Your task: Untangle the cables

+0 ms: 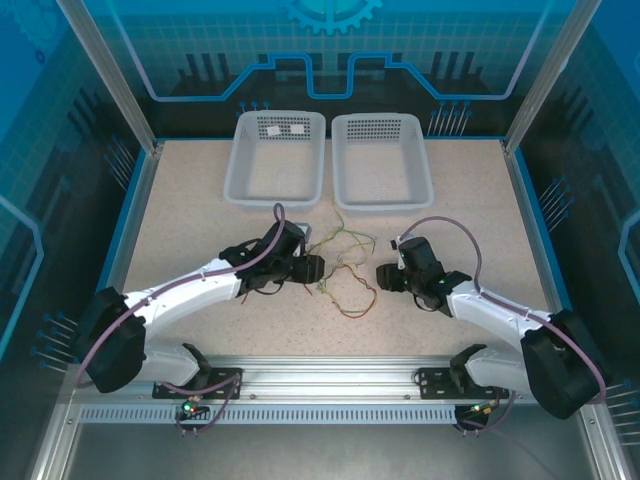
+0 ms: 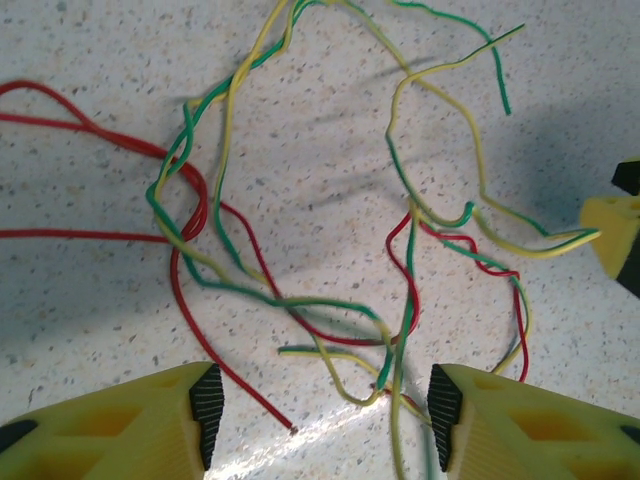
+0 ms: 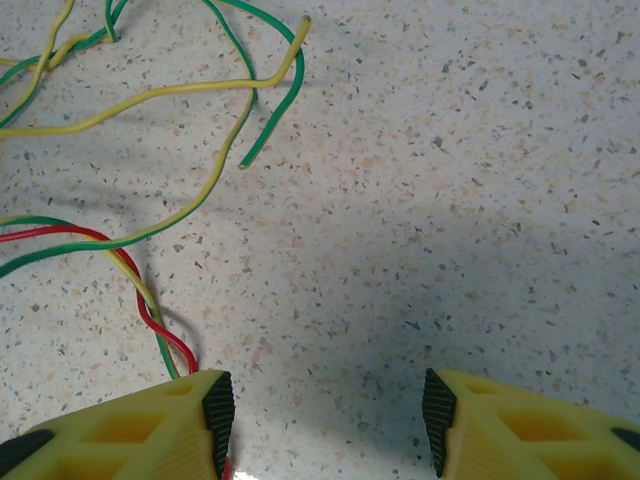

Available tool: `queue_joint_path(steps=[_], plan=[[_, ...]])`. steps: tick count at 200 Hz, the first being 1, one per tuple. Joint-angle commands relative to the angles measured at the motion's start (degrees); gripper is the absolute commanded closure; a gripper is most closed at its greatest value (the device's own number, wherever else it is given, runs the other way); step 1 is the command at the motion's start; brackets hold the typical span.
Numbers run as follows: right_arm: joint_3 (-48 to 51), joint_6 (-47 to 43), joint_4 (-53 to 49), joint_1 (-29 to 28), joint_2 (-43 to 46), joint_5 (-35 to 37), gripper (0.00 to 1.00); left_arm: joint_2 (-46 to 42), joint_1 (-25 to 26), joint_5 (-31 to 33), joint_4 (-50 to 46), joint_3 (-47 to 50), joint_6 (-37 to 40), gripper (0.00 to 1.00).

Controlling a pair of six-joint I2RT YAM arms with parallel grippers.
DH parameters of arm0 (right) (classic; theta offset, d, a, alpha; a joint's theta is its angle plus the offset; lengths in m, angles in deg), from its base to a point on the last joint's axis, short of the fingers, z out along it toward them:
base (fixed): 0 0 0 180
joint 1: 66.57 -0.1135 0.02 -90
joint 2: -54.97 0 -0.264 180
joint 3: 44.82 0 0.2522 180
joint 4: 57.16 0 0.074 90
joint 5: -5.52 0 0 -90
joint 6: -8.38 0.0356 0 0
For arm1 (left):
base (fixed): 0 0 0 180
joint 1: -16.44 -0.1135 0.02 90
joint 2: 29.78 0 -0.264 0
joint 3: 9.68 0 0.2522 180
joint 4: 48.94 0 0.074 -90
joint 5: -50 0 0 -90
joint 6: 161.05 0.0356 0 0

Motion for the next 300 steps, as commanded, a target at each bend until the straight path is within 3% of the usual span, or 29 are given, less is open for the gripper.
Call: queue_joint_path(steps=[1,23,55,67,86,115,136,161,228,250,300], plan=[[-1.4,1.2,2.8,-0.9,0.2,4.0,0.44,1.7,0.5,-2.0,2.2,-1.8,-0.5,0.38],[0.3,5.1,3.1,-1.3,3.6,10.6,0.46,4.6,0.5,-2.8,2.0,-3.0,-0.5,0.36],[5.1,6.7,5.0,-1.2,11.6,14.7,0.45,7.3,1.2,-2.0,2.3,-2.6,-1.1,0.4],[5.9,6.5,4.4,-1.2,14.1,15.9,0.45,7.4,1.2,-1.9,3.4,-1.8,-1.2,0.47],[6.6,5.6,2.9,-1.1,16.7,17.3,0.43,6.7,1.2,-1.7,4.4,-1.6,-1.1,0.71],[6.6,4.9,1.1,-1.0,18.7,18.2,0.39,4.3,1.4,-0.6,4.4,-2.7,-0.4,0.77],[6.6,5.2,0.9,-1.0,19.0,18.4,0.37,2.3,1.4,0.7,2.6,-4.2,-0.4,0.94],[6.7,5.5,1.6,-1.0,18.9,18.5,0.36,-0.1,1.3,1.1,0.7,-5.8,-0.3,1.0],[4.7,1.3,2.3,-1.0,20.5,17.3,0.35,-6.3,1.4,-1.6,1.1,-7.1,1.5,1.0],[5.2,-4.9,6.2,-1.1,24.7,12.3,0.35,-9.9,1.4,-3.0,3.7,-6.2,4.0,1.0],[7.5,-20.0,14.9,-0.7,36.7,-4.3,0.35,-15.9,1.2,1.1,6.8,-6.9,11.1,1.0]])
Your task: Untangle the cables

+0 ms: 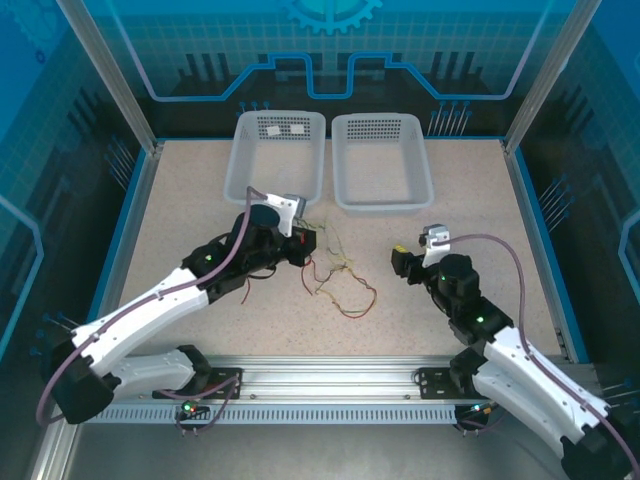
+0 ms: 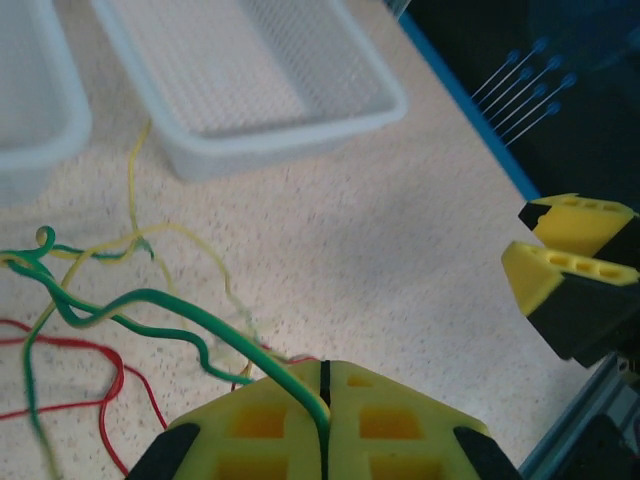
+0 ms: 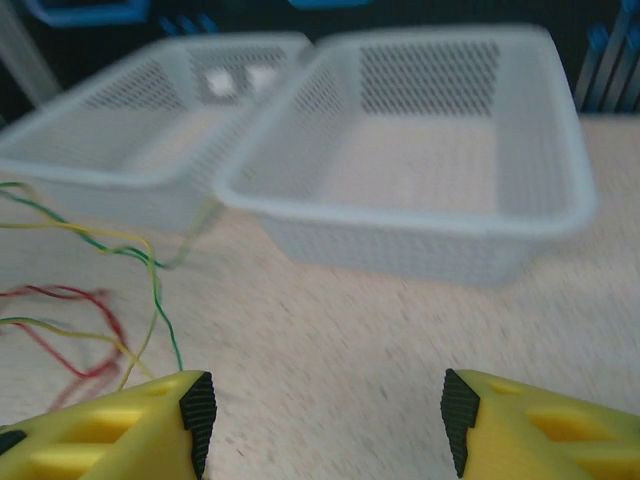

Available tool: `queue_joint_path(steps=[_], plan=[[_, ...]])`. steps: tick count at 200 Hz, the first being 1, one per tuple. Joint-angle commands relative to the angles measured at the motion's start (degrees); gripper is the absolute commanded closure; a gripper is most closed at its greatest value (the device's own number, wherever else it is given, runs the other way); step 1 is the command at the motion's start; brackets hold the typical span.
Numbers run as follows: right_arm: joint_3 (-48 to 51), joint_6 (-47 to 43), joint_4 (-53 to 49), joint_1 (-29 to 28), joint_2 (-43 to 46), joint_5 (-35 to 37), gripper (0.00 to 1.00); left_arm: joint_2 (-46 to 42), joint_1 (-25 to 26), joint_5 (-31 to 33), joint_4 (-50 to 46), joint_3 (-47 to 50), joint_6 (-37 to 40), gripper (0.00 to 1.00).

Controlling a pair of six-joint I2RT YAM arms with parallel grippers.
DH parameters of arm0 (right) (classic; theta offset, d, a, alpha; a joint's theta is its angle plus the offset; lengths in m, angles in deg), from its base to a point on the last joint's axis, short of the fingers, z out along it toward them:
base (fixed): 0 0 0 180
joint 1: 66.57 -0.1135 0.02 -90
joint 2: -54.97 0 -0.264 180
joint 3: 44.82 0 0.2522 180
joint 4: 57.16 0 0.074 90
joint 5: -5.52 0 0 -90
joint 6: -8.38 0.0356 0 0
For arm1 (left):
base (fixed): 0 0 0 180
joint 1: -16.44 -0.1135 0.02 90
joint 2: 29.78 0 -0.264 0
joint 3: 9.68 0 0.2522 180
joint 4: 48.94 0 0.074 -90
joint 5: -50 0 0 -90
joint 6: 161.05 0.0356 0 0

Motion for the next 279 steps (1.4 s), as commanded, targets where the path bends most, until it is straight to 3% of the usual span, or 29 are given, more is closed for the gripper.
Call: queue_joint_path(steps=[1,23,47,67,85,116,164,187,205,229,247,279], plan=[[0.6,-9.3,6.4,-0.1,3.4,-10.5,0.35,-2.0,0.4,1.5,3.2,-1.3,5.6,1.0],[-2.9,-13.3,4.1,0.4,1.2,-20.4,0.31,-1.8,-0.1,0.1,4.7,-2.6,6.9,1.0],[-7.9,-15.9,2.2,0.2,-4.9,-31.5,0.2,-1.5,-0.4,-3.8,6.7,-3.7,8.6,1.0],[-10.2,-13.1,5.2,0.3,-8.4,-32.4,0.18,-2.2,-1.0,-7.0,9.2,-3.6,9.7,1.0],[-10.6,-12.0,10.7,0.4,-11.2,-35.6,0.1,-2.5,-1.9,-8.3,9.8,-3.8,10.0,1.0],[-17.7,-10.8,8.5,-0.6,-20.4,-40.3,0.08,-3.0,-2.4,-9.3,11.3,-3.3,10.6,1.0],[-21.9,-10.6,8.7,-3.5,-31.8,-33.1,0.13,-3.4,-2.5,-9.2,13.5,-1.6,9.9,1.0],[-23.7,-12.0,7.1,-4.6,-34.8,-31.6,0.25,-4.7,-2.5,-7.7,14.7,-0.2,9.8,1.0],[-23.8,-12.3,6.5,-4.6,-35.5,-30.6,0.58,-5.8,-2.5,-5.0,15.4,1.1,10.0,1.0],[-22.9,-11.6,6.1,-4.2,-33.6,-27.1,1.0,-7.2,-3.2,4.6,13.6,2.1,9.4,1.0],[-22.4,-10.7,5.0,-3.8,-31.9,-22.5,1.0,-9.1,-4.7,11.2,13.7,4.7,7.6,1.0],[-20.3,-9.6,3.2,-2.2,-27.5,-16.8,1.0,-13.9,-9.0,10.9,15.4,9.7,4.5,1.0]])
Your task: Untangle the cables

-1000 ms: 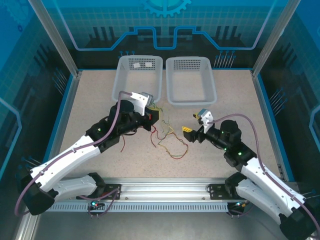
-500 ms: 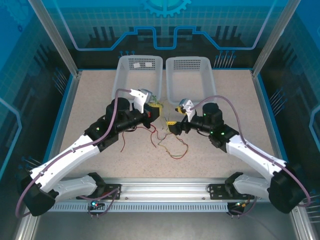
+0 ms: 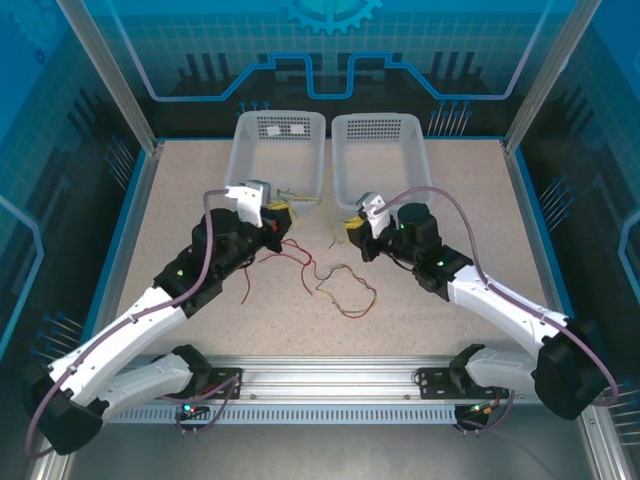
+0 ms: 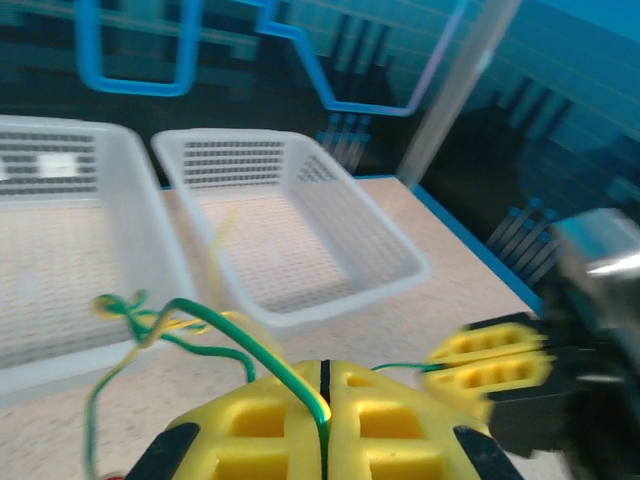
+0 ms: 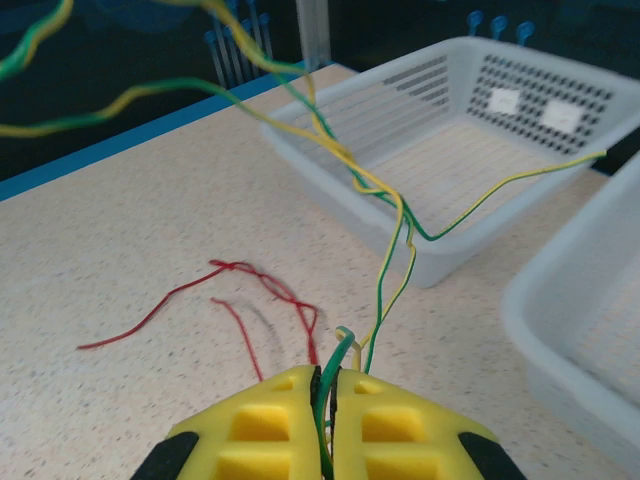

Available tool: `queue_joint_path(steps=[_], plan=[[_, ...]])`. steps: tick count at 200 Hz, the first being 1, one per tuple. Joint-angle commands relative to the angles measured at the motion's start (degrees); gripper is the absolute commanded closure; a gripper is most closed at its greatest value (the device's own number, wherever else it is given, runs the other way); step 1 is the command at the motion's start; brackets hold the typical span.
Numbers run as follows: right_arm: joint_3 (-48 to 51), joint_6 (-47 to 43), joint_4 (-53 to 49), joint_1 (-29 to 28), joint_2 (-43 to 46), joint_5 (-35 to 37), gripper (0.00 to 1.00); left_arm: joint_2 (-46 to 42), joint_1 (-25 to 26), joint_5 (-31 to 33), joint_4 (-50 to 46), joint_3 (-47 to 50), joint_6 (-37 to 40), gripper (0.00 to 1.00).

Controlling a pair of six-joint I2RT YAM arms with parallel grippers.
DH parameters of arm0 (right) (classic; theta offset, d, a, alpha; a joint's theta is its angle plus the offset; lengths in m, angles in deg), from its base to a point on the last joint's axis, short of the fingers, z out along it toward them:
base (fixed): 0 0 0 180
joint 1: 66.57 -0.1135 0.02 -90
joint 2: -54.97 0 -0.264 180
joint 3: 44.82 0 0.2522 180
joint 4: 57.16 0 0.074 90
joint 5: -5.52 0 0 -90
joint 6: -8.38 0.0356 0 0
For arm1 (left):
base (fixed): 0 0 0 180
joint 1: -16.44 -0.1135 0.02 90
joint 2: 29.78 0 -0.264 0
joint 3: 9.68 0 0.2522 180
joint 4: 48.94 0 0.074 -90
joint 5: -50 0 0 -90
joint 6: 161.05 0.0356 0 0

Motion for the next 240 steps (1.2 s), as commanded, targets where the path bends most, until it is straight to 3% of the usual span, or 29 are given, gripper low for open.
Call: queue_joint_path(steps=[1,41,81,136,223,240], plan=[[1.7,1.4,-1.6,1.4,4.3,6.5,1.0,-3.7,-2.4,4.8,2.3,2.8,-2.9,1.0],[7.5,3.3,-0.2,4.7,13.6,11.7,1.0,-9.9,-4.1,14.4,-2.5,6.1,-3.8,1.0],[10.2,4.7,-0.7,9.4,20.9,14.2,1.0,-15.3,-8.1,19.7,-3.9,10.1,-5.6,1.0],[11.9,4.6,-2.8,13.7,27.6,17.0,1.0,-16.5,-11.7,21.8,-6.2,11.2,-6.1,1.0],[11.1,7.5,-9.6,24.5,30.8,15.4,1.0,-15.8,-17.0,19.3,-8.4,11.8,-6.4,1.0],[11.0,7.9,-9.0,26.1,30.5,10.4,1.0,-15.6,-18.0,14.3,-6.4,12.3,-5.0,1.0]])
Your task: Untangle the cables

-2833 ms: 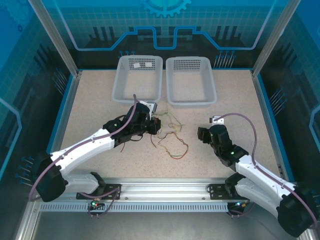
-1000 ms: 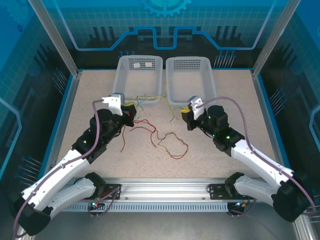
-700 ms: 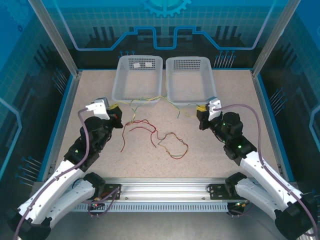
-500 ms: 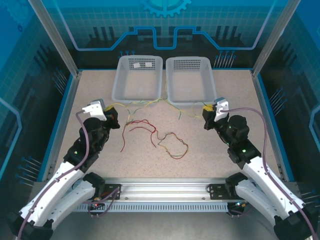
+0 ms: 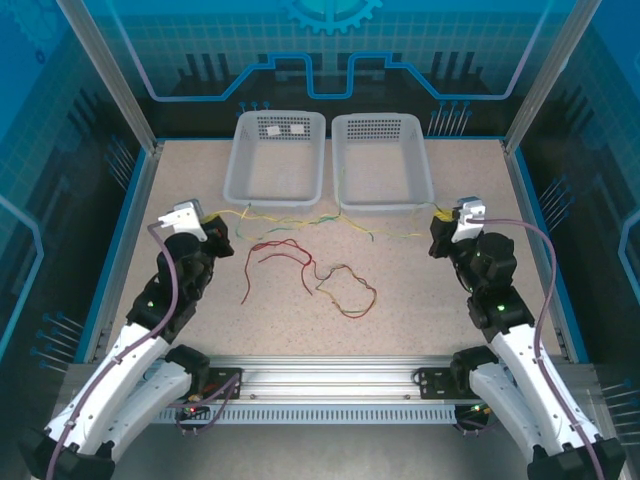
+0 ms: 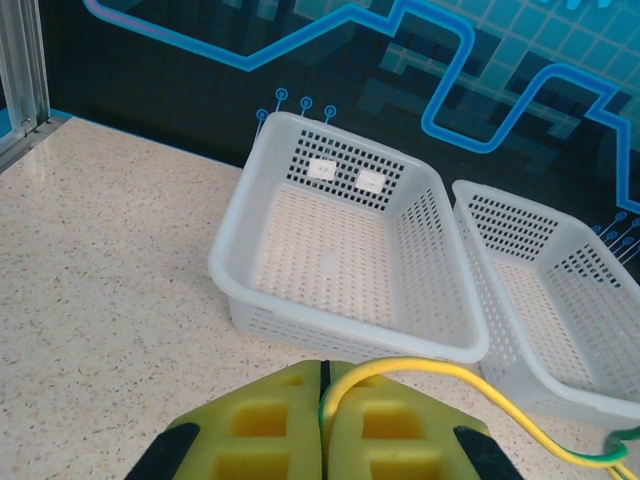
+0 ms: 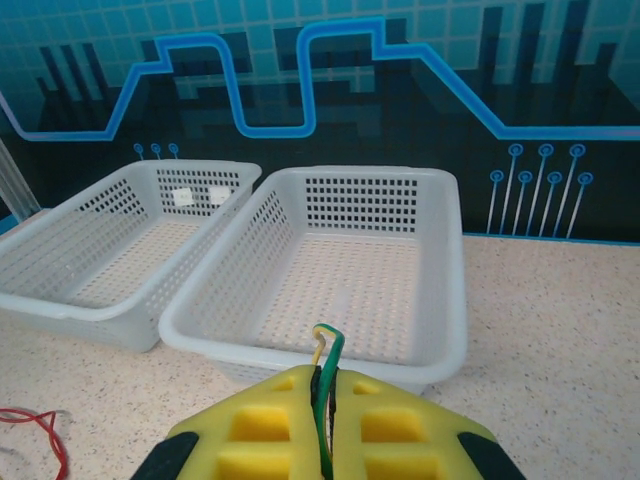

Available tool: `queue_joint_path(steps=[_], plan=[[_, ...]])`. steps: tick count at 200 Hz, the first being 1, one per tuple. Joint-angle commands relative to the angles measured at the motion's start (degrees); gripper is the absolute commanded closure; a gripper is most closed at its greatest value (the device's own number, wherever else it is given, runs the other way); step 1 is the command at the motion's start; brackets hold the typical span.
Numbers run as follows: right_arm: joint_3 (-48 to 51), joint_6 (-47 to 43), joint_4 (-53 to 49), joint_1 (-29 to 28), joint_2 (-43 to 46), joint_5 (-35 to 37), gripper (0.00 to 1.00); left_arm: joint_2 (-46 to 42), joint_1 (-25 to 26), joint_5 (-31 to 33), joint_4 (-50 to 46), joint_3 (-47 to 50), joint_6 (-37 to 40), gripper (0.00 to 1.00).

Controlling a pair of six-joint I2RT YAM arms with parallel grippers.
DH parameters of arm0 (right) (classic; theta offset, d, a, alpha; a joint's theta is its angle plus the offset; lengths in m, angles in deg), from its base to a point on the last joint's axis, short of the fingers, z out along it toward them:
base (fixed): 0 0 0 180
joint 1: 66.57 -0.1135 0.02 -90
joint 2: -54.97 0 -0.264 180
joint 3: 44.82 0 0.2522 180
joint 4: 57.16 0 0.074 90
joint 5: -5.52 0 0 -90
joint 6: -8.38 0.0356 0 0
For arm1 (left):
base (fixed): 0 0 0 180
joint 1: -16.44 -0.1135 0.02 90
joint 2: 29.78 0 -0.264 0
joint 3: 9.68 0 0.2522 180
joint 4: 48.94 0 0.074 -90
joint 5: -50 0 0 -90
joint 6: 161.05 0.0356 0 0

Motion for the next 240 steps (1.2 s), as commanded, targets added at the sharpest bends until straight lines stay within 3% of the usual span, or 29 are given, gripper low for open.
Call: queue_joint_path(steps=[1,34,85,91,104,113,157,162,170,183,192,200,213,222,240], plan=[[-0.6,0.9,-1.5,3.2,0.6,-1.9,1.0,-0.1,-2.7,-1.5,0.8,0.7,0.8,1.0],[-1.1,-0.7,2.1,1.6,-2.1,-15.8,1.0,3.5,-2.7,-16.2,5.4,-0.3,4.1,1.0],[-2.1,-5.6,3.7,-7.1,-4.9,-14.6,1.0,9.2,-2.6,-23.0,5.3,-2.9,4.8,1.0],[-2.4,-5.9,3.5,-7.8,-5.1,-13.8,1.0,9.1,-2.6,-22.9,5.4,-2.8,4.8,0.86],[-2.6,-6.5,3.4,-9.3,-4.9,-11.4,1.0,8.7,-2.6,-23.1,5.7,-2.6,4.9,0.78],[-2.7,-6.6,3.6,-9.7,-4.5,-10.2,1.0,8.3,-2.6,-22.8,5.6,-2.4,4.9,0.66],[-3.7,-4.6,3.9,-9.9,-3.0,-8.1,1.0,7.2,-2.6,-22.2,5.7,-1.7,5.2,0.66],[-3.8,-4.4,3.9,-9.9,-2.9,-7.9,1.0,7.2,-2.6,-22.1,5.8,-1.9,5.2,0.62],[-4.2,-4.1,3.5,-9.9,-2.6,-7.6,1.0,7.4,-2.6,-21.7,5.6,-2.0,5.1,0.48],[-4.8,-3.7,2.7,-10.0,-2.2,-5.8,1.0,7.7,-2.6,-21.1,5.3,-2.1,5.4,0.52],[-5.2,-3.7,2.1,-10.0,-1.9,-4.4,1.0,7.9,-2.5,-20.6,5.2,-2.1,5.3,0.47],[-5.4,-3.8,1.7,-10.0,-1.7,-3.6,1.0,7.9,-2.6,-19.6,4.9,-2.2,4.9,0.31],[-5.6,-4.1,1.3,-10.0,-1.3,-3.0,1.0,7.8,-2.6,-19.0,4.8,-2.2,4.9,0.27],[-5.6,-4.1,1.3,-10.0,-1.1,-2.8,1.0,7.6,-2.6,-19.0,4.9,-2.3,5.1,0.07],[-5.6,-3.9,1.5,-10.0,-1.0,-3.5,1.0,7.1,-2.6,-19.7,5.2,-2.6,5.7,0.06]])
